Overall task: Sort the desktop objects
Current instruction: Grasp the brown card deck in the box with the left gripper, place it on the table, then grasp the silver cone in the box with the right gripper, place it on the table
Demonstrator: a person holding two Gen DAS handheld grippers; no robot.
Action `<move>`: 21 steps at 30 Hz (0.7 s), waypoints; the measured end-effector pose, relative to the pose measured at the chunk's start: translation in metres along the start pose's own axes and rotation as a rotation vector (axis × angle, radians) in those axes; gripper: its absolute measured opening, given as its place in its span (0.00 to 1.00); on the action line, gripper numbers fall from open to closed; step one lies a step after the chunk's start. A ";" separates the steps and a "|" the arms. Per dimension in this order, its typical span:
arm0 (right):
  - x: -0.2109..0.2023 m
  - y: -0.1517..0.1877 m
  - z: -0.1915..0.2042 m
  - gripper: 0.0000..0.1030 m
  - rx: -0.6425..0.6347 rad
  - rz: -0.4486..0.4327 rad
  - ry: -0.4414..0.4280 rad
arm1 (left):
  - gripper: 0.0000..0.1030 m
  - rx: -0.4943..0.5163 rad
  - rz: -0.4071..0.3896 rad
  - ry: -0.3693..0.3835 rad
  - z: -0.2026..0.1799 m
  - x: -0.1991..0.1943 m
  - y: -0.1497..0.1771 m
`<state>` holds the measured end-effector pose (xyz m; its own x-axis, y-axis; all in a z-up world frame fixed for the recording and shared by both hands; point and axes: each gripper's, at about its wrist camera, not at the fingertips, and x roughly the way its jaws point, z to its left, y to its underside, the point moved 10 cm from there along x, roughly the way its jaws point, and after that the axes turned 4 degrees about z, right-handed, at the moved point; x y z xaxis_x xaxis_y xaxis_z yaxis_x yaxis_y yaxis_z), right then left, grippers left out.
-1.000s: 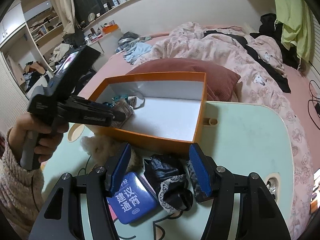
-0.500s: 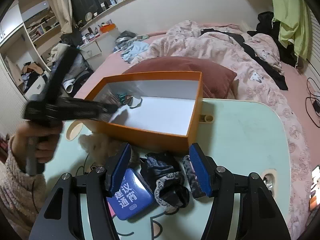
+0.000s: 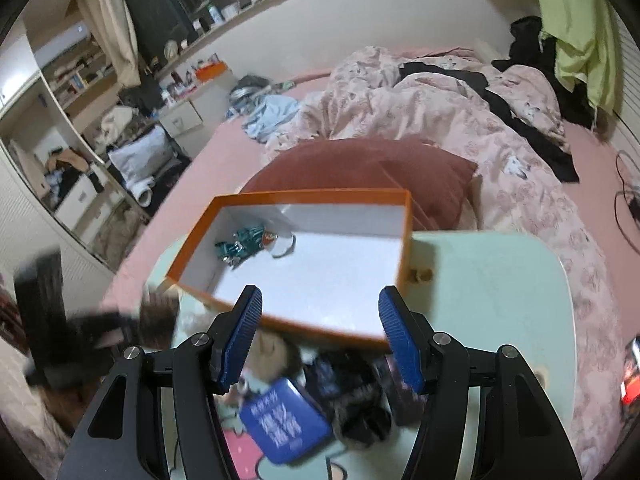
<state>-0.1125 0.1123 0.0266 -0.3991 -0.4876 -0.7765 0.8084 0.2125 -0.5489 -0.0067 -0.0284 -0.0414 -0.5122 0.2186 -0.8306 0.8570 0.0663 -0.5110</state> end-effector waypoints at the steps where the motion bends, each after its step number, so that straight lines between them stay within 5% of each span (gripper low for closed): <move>1: 0.007 -0.005 0.004 0.60 0.000 0.016 -0.003 | 0.17 -0.009 -0.004 0.012 0.000 0.003 0.005; 3: 0.026 -0.015 0.013 0.60 0.008 0.072 -0.028 | 0.19 -0.012 -0.013 0.007 -0.002 0.010 0.014; 8: 0.087 -0.026 0.028 0.60 -0.011 0.245 0.046 | 0.54 0.016 -0.071 -0.019 -0.005 0.011 0.019; 19: 0.158 -0.024 0.031 0.60 -0.064 0.372 0.203 | 0.59 -0.094 -0.194 0.056 0.019 -0.019 0.003; 21: 0.156 -0.022 0.029 0.49 -0.100 0.377 0.256 | 0.59 -0.102 -0.202 0.048 0.023 -0.021 0.002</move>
<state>-0.1796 0.0074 -0.0737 -0.1894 -0.1391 -0.9720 0.8770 0.4212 -0.2311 0.0044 -0.0551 -0.0301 -0.6728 0.2366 -0.7010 0.7399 0.2113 -0.6387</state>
